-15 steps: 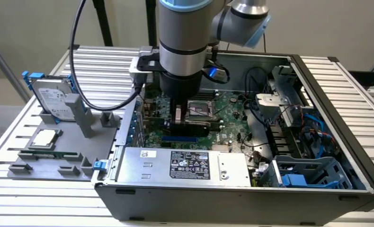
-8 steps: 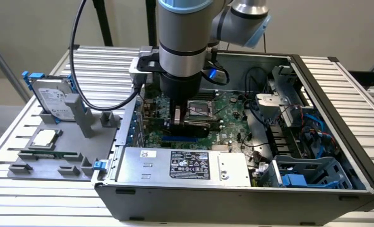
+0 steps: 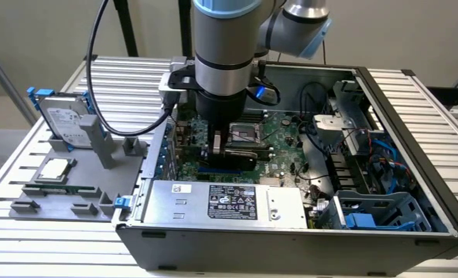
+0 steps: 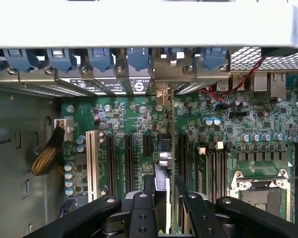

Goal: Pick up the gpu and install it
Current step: 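Insert the gpu into the slot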

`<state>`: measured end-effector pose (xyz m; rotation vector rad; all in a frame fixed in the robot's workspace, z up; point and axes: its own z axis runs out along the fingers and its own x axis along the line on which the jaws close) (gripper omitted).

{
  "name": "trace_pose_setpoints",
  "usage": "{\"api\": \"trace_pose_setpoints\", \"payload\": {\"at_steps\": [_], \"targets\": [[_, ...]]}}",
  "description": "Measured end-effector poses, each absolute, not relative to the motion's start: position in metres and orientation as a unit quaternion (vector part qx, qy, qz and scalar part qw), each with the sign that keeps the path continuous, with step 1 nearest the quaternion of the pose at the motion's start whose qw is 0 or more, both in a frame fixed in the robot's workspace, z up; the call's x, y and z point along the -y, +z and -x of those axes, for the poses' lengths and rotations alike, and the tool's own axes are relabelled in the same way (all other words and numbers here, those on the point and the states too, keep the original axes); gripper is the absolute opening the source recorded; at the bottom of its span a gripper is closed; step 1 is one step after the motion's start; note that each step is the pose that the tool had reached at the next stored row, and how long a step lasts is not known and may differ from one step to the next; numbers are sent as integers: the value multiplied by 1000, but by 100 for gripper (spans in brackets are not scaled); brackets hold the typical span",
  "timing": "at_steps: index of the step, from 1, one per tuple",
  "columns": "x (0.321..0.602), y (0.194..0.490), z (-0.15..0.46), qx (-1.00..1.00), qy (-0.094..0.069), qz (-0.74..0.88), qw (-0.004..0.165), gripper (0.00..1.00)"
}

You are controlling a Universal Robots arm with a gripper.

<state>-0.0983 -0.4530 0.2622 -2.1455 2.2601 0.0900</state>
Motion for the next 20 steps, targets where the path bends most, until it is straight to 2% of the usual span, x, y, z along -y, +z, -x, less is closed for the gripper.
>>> {"api": "trace_pose_setpoints", "payload": {"at_steps": [20], "targets": [[451,259,100,-716,27,698,10,0]]}}
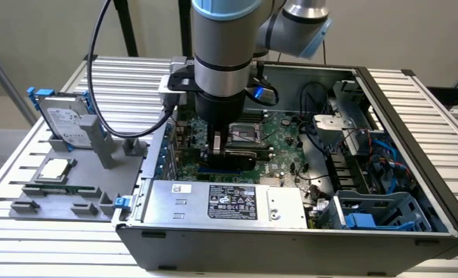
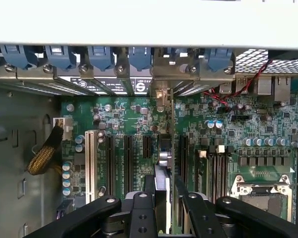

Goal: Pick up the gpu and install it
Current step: 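Insert the gpu into the slot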

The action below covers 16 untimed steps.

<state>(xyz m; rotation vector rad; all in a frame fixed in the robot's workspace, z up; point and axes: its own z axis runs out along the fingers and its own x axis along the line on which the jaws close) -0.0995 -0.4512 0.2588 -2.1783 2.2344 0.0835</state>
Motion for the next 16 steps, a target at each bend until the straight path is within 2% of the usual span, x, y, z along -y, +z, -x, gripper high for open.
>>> {"api": "trace_pose_setpoints", "payload": {"at_steps": [16], "targets": [[449,258,100,-716,27,697,10,0]]}}
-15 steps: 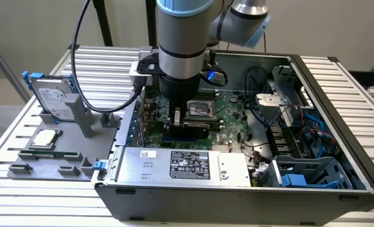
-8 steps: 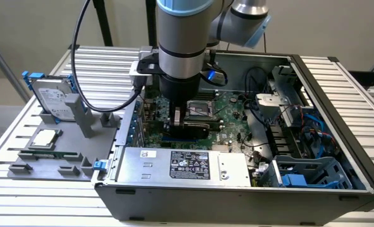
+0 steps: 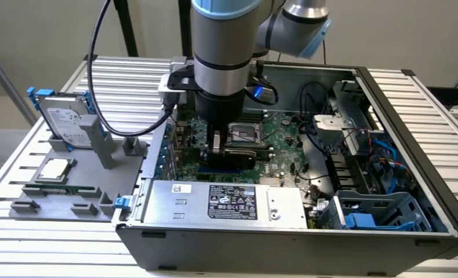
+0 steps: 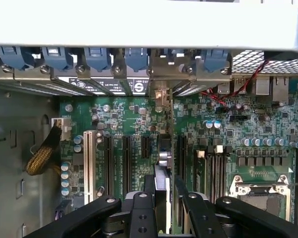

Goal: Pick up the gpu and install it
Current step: 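Insert the gpu into the slot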

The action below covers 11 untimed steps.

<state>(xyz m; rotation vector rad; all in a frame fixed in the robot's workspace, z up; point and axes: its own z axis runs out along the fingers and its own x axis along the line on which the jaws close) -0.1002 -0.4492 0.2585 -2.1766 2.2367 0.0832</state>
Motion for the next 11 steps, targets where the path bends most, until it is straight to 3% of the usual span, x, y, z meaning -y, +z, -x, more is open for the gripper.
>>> {"api": "trace_pose_setpoints", "payload": {"at_steps": [11], "targets": [[449,256,101,-721,27,692,9,0]]}}
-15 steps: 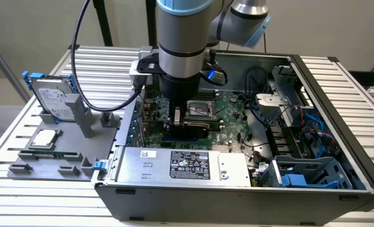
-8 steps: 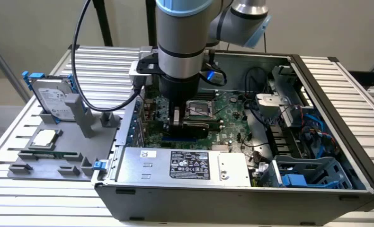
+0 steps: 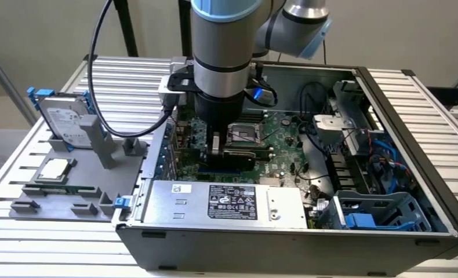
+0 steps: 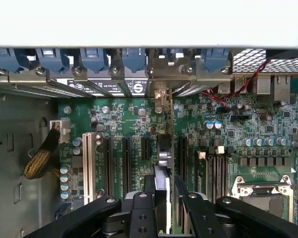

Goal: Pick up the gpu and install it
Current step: 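Insert the gpu into the slot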

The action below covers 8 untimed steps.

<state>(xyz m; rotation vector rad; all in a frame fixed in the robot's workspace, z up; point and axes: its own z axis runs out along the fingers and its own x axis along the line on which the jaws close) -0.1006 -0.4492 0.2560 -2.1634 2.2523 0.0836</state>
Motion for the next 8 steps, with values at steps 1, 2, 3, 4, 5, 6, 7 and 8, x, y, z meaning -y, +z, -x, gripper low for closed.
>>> {"api": "trace_pose_setpoints", "payload": {"at_steps": [1,2,3,4,5,6,7,8], "targets": [[449,256,101,-721,27,692,9,0],[449,256,101,-721,27,692,9,0],[449,255,101,-721,27,692,9,0],[449,255,101,-721,27,692,9,0],[449,255,101,-721,27,692,9,0],[449,255,101,-721,27,692,9,0],[449,255,101,-721,27,692,9,0],[449,254,101,-721,27,692,9,0]]}}
